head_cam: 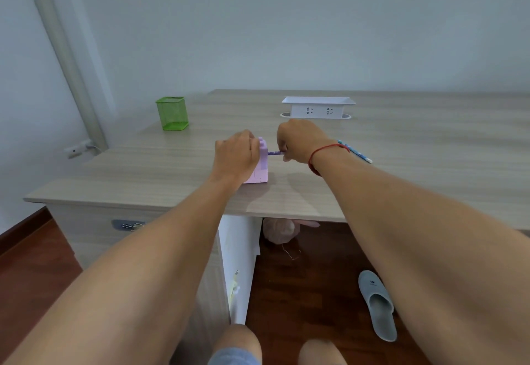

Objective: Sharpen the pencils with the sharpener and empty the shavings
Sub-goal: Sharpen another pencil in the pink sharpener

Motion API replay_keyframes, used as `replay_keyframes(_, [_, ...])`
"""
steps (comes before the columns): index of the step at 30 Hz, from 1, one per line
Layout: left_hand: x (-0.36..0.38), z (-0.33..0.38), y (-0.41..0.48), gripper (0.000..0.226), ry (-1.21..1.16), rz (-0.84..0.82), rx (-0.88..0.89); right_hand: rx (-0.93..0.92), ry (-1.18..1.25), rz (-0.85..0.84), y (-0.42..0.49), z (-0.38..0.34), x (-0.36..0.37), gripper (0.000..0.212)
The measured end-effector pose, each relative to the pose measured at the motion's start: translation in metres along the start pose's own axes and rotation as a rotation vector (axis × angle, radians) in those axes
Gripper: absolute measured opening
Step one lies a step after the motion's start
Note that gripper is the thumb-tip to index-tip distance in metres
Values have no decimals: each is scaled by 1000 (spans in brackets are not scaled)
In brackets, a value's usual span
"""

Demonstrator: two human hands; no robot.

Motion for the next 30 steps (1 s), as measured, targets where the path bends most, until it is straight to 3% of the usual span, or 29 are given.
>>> replay_keyframes(13, [-15, -2, 0, 31, -43, -184, -41, 75, -57, 29, -14, 1, 4, 24])
replay_keyframes(17, [-29, -16, -7, 32, -280, -78, -210, 58, -49, 37, -12, -7, 3, 34])
replay_keyframes(20, [-28, -32, -18, 41, -423, -142, -339, 6, 23, 50, -11, -21, 1, 41])
replay_keyframes(25, [-26, -45, -40, 35, -121, -339, -165, -85, 153, -78, -6, -47, 8, 77])
replay_keyframes(30, [-21, -53, -46, 26, -6, -460, -50, -54, 193, -76, -4, -64, 19, 68])
Point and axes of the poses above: each hand's wrist, its own y-axis towards the middle knuckle, its own x-axis out of the palm, z = x × y, the point moved 3 cm from there along y, towards the middle knuckle, and after that the axes turned 4 degrees about z, right-handed, at the moved point
